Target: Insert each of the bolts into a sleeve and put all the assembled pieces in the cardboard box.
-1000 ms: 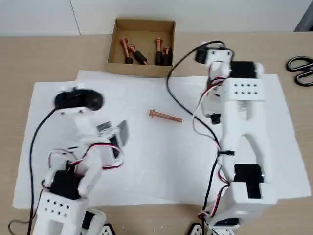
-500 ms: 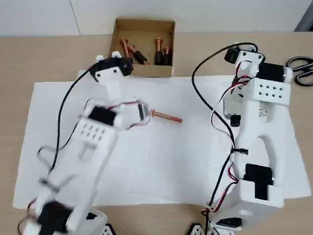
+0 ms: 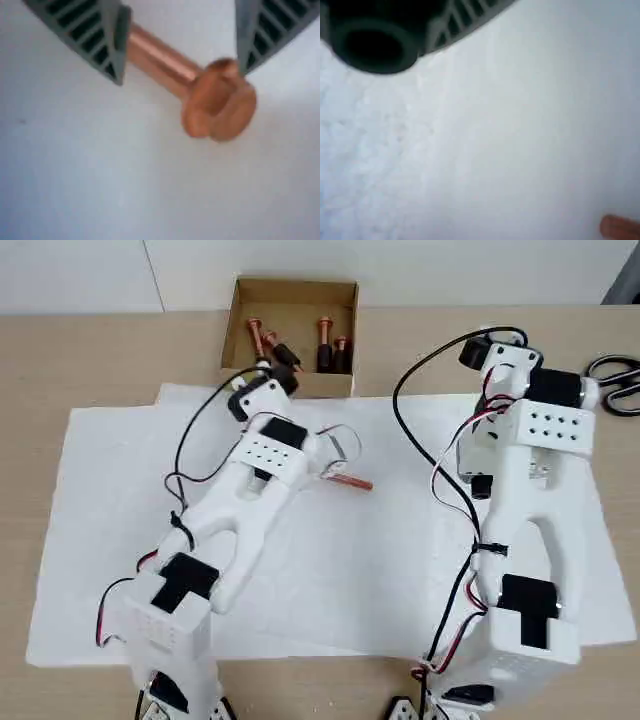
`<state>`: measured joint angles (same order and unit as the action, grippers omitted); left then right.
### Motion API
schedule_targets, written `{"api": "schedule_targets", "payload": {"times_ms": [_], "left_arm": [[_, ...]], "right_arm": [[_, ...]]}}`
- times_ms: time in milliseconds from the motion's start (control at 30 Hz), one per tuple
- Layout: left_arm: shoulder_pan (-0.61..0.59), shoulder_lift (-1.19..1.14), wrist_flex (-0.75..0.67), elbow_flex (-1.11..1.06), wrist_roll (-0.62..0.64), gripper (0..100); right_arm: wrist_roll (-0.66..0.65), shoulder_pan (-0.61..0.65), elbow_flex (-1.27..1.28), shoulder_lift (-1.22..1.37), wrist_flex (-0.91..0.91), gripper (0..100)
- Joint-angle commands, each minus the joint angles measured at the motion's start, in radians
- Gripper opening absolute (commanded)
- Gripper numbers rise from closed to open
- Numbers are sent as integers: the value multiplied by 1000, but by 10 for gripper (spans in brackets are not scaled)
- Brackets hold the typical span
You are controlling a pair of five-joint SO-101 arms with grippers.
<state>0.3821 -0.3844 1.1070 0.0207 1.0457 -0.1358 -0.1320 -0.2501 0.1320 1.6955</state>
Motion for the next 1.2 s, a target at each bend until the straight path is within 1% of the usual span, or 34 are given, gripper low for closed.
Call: {"api": "schedule_targets", "payload": {"times_ms": [0, 133, 333, 533, 667, 733, 800, 967, 1067, 1133, 1167], "left_arm": [[20, 3, 28, 73, 40, 141], [20, -3, 29, 74, 106, 141], [20, -8, 29, 74, 110, 141], [20, -94, -6, 81, 114, 141], [20, -106, -2, 101, 141, 137], [20, -103, -6, 102, 143, 97], [20, -106, -6, 110, 141, 11], [21, -104, -3, 113, 141, 6], [25, -101, 3, 125, 123, 6], [25, -92, 52, 168, 54, 6], [23, -78, 101, 202, 3, 6]], "right_arm": [[2, -5, -55, -7, -2, 4], [3, -2, -55, -7, -2, 4], [3, -2, -54, -7, -2, 4], [3, -2, -54, -7, -2, 4], [3, -5, -52, -7, -2, 4], [3, -5, -52, -7, -2, 4], [3, -5, -52, -7, -2, 4], [3, -5, -52, -5, -2, 4], [3, -5, -52, -2, -2, 4], [3, -5, -52, -1, -2, 4], [3, -5, -52, -1, -2, 4]]}}
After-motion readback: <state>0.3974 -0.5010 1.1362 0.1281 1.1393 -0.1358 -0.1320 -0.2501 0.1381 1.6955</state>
